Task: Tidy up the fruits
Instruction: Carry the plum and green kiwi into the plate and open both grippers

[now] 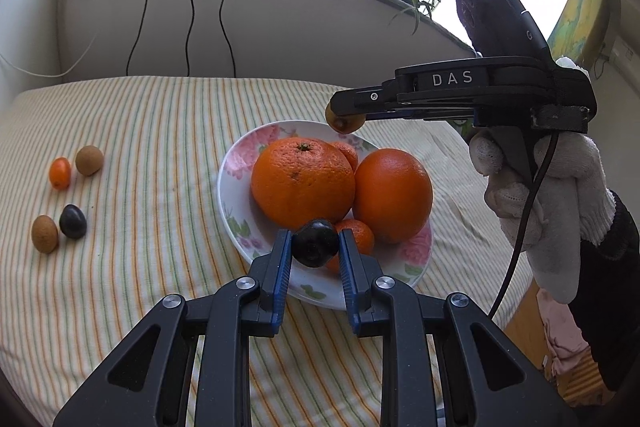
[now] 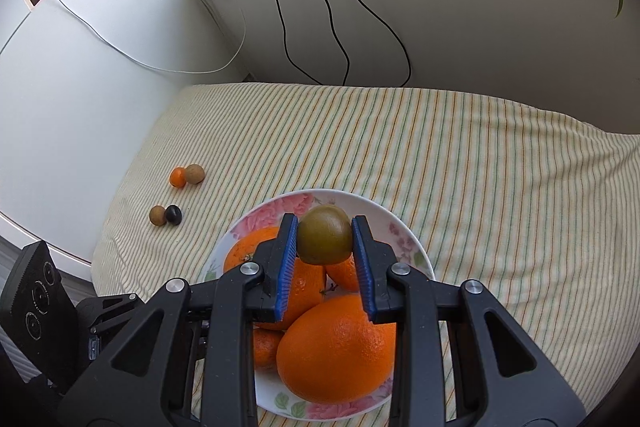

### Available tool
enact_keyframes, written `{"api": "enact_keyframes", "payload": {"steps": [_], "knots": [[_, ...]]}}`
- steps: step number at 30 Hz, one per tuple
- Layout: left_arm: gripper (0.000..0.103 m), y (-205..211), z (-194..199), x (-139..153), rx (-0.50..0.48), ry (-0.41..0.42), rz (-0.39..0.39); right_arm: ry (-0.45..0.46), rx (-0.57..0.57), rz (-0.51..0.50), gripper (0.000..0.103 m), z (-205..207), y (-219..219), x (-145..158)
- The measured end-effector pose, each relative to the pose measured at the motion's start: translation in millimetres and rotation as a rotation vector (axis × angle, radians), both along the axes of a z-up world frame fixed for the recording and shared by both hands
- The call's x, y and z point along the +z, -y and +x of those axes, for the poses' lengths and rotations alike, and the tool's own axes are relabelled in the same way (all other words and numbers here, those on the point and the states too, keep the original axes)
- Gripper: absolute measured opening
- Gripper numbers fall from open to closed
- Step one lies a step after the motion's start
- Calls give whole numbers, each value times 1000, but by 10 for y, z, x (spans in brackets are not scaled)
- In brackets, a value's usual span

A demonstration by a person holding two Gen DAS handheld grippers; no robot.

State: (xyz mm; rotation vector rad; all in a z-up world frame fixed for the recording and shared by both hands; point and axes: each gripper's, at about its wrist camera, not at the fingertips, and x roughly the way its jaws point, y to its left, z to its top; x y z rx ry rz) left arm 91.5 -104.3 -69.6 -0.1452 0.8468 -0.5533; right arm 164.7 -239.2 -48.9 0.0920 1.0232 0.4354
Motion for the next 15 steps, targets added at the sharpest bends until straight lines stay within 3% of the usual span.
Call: {"api": "enact_keyframes", "payload": {"steps": [11,14,15], "knots": [[23,6,-12,8,8,4,-1,-1,-6,0,30,15,-5,-28],[36,4,-19,16,13,9,0,-4,-9,0,34,22,3,-36],[42,1,-21,22,13,13,-1,-3,-9,2,43,24,8,-37]]}}
